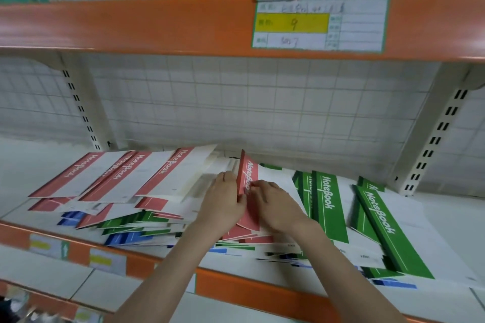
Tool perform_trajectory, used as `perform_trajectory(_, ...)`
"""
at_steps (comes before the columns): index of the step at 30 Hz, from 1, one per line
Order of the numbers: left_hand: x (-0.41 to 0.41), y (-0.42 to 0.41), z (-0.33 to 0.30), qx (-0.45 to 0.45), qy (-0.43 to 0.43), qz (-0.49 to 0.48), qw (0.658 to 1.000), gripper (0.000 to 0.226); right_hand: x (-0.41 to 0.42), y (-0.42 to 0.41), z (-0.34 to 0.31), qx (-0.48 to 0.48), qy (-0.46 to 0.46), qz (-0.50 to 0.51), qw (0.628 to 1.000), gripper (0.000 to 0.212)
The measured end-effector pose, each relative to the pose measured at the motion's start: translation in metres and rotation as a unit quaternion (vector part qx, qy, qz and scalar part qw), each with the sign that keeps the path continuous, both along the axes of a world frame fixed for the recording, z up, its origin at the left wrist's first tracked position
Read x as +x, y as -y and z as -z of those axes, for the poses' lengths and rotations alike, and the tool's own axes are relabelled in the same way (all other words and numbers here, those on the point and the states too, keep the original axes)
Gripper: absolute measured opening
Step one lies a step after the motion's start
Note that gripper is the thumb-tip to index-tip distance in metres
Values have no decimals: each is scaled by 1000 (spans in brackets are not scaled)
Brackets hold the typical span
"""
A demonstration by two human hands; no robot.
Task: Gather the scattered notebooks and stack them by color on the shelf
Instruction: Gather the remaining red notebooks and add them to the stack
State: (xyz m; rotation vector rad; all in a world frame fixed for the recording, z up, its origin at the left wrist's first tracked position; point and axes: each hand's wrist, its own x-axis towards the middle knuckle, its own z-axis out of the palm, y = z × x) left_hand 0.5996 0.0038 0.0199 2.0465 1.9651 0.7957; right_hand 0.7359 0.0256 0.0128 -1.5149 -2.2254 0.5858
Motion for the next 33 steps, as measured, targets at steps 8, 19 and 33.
perform_trajectory(8,-3,0,-11,-25,245,92,965,47,-4,-14,-27,-71,-71,53,994,35)
perform_trajectory(19,-12,-1,17,-52,-227,-32,972,55,15,-13,-30,-30,-51,79,995,37)
perform_trajectory(33,5,-2,15,-137,-227,-31,964,63,1,-11,-23,-3,-20,87,996,29)
